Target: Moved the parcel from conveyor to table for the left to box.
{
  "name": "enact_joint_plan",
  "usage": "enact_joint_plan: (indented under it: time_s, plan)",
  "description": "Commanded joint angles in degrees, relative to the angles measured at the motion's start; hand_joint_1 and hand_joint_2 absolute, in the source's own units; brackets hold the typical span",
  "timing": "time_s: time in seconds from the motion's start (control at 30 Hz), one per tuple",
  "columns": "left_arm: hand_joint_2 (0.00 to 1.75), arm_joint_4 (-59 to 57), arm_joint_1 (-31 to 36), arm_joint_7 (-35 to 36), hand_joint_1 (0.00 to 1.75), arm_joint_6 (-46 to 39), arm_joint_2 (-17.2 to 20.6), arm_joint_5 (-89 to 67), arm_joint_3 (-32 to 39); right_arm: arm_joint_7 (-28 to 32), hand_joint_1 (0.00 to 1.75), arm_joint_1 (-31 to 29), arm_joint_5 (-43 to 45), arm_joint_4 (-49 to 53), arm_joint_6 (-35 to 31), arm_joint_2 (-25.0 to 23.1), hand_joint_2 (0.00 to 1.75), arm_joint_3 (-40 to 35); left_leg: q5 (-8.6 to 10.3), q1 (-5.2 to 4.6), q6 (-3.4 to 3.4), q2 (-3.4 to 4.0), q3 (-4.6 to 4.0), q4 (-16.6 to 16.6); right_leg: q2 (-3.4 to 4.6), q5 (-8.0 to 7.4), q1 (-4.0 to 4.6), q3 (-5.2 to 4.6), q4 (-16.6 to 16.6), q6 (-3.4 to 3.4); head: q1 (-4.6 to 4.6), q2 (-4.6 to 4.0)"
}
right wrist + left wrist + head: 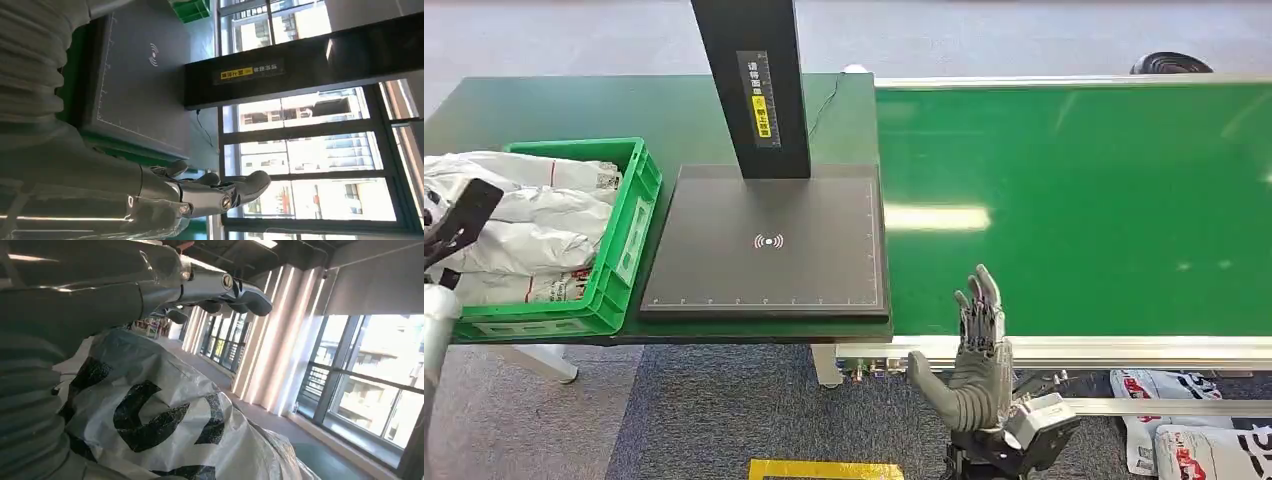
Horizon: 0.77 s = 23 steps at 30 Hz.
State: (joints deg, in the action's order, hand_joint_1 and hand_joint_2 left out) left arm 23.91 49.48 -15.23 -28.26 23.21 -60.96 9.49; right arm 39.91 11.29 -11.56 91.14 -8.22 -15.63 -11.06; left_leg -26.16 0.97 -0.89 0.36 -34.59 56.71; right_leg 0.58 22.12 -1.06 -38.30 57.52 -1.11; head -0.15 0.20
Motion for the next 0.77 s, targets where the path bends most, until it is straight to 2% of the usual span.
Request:
enact_joint_plan:
  time_s: [0.03,0.2,0.3,0.37,0.43,0.47,0.53,0.67,0.77]
  plan:
    - [1.75,-2.5,6.92,-0.85,0.0,3.76,-2.72,-0.19,-1.06,0.09,0.0,-0.79,1.29,-2.53,-0.02,-0.14,1.75,0.86,0.04,0.03,0.08,-0.41,0.11,0.02,-0.45,0.08,0.07,0.26,0.01,0.13,0.0,0.0]
    - [1.75,-1.06,9.01,-2.47,0.0,7.5,-4.22,0.69,-2.74,0.09,0.0,-1.45,2.3,-3.0,-0.65,0.62,1.75,-0.28,0.03,0.05,0.04,-0.24,0.0,0.02,-0.24,0.02,0.06,0.12,-0.02,0.05,0.02,0.0]
    - [1.75,-0.11,13.7,-3.2,0.0,12.04,-6.44,2.85,-4.29,0.09,0.0,-2.65,3.2,-4.07,-0.89,1.06,1.75,-1.38,0.04,0.06,0.03,-0.26,-0.05,0.05,-0.27,0.01,0.07,0.07,-0.01,0.05,-0.04,0.0]
    - [1.75,0.99,15.06,-2.15,0.0,13.84,-7.12,4.16,-5.24,0.09,0.0,-2.94,3.38,-4.35,-1.31,1.12,1.75,-1.73,0.05,0.08,0.07,-0.52,-0.05,0.11,-0.53,0.07,0.11,0.17,0.02,0.09,-0.04,0.0]
    - [1.75,2.34,18.15,-5.6,0.0,18.07,-8.86,10.67,-3.46,0.09,0.0,-3.27,3.75,-4.38,-1.06,1.14,1.75,-2.25,0.05,0.09,0.04,-0.36,-0.1,0.1,-0.34,0.01,0.11,0.07,0.0,0.06,-0.02,0.0]
    - [1.75,3.78,18.59,-4.19,0.0,19.36,-9.03,11.73,-4.9,0.09,0.0,-3.39,3.8,-4.52,-1.29,1.15,1.75,-2.46,0.04,0.12,0.07,-0.51,-0.13,0.18,-0.5,0.05,0.15,0.12,0.04,0.09,0.0,0.0]
    - [1.75,5.95,20.22,-5.57,0.0,22.93,-10.86,17.73,-4.41,0.09,0.0,-3.75,3.79,-4.71,-1.22,1.16,1.75,-2.9,0.04,0.09,0.04,-0.33,-0.12,0.11,-0.33,0.0,0.11,0.06,0.0,0.05,0.02,0.0]
    - [1.75,11.01,21.16,-3.49,0.0,25.87,-13.4,25.16,-8.09,0.09,0.0,-4.45,3.89,-5.25,-1.45,1.11,1.75,-3.31,0.05,0.08,0.06,-0.44,-0.11,0.12,-0.45,0.03,0.1,0.11,0.01,0.07,-0.02,0.0]
    - [1.75,17.39,19.14,-3.85,0.0,25.72,-15.87,35.52,-12.84,0.09,0.0,-5.08,4.04,-6.15,-1.45,1.12,1.75,-3.63,0.06,0.06,0.06,-0.41,-0.09,0.08,-0.4,0.01,0.09,0.13,-0.02,0.06,0.0,0.0]
